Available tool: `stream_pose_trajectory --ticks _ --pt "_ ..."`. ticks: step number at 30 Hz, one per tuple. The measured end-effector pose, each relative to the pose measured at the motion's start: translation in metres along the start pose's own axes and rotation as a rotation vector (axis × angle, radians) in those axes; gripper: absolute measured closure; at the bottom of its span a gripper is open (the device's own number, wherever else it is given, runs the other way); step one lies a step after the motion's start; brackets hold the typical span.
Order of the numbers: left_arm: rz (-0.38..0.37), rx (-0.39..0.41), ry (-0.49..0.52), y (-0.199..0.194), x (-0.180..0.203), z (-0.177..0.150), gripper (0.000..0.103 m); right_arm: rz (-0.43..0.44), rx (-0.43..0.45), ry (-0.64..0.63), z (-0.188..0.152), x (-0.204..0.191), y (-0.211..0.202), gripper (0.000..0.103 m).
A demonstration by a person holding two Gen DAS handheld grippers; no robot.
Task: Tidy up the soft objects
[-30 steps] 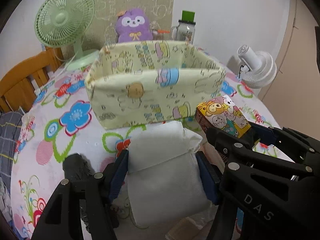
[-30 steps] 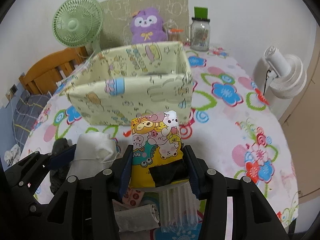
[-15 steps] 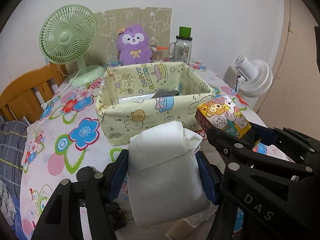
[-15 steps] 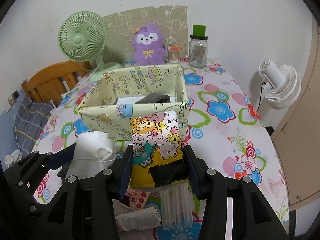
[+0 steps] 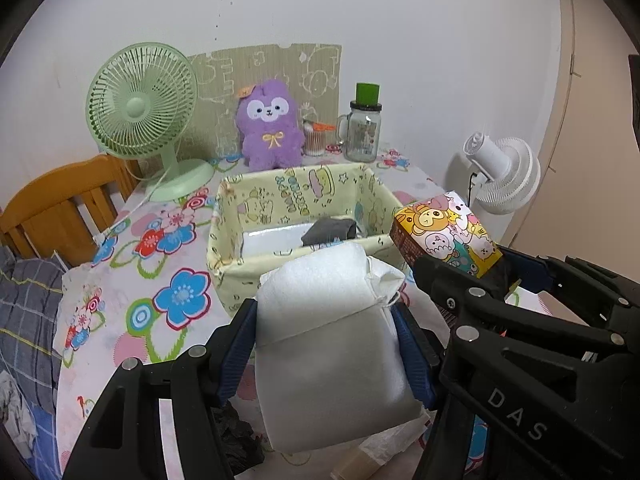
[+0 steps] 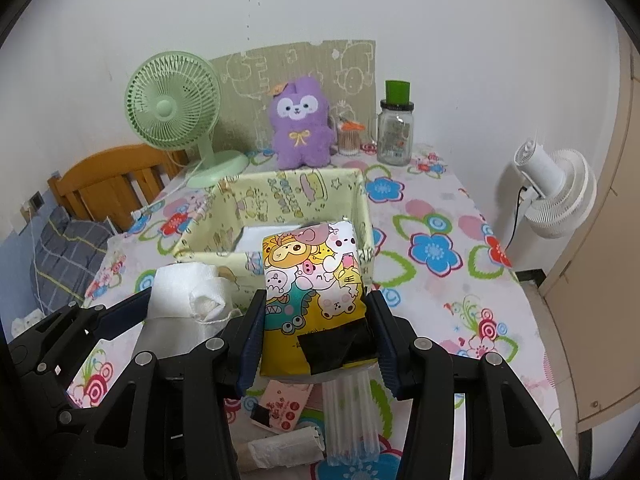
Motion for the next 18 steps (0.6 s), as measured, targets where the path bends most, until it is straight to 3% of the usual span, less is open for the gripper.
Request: stream_pose_trajectory --ticks 18 --pt "-0.004 0.068 0.003 -0.019 0.001 0.027 0.035 -0.007 0.067 -0.004 0.026 0.001 -0.018 0.051"
Point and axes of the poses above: each gripper's, at about its wrist camera, not at the fingertips, and y roughly the way its jaws point, x to its right, z to its top, the point moved 5 cm from there along y, roughly the way its jaws point, and after that the axes turned 10 degrees about -y, right-handed, at the moved point
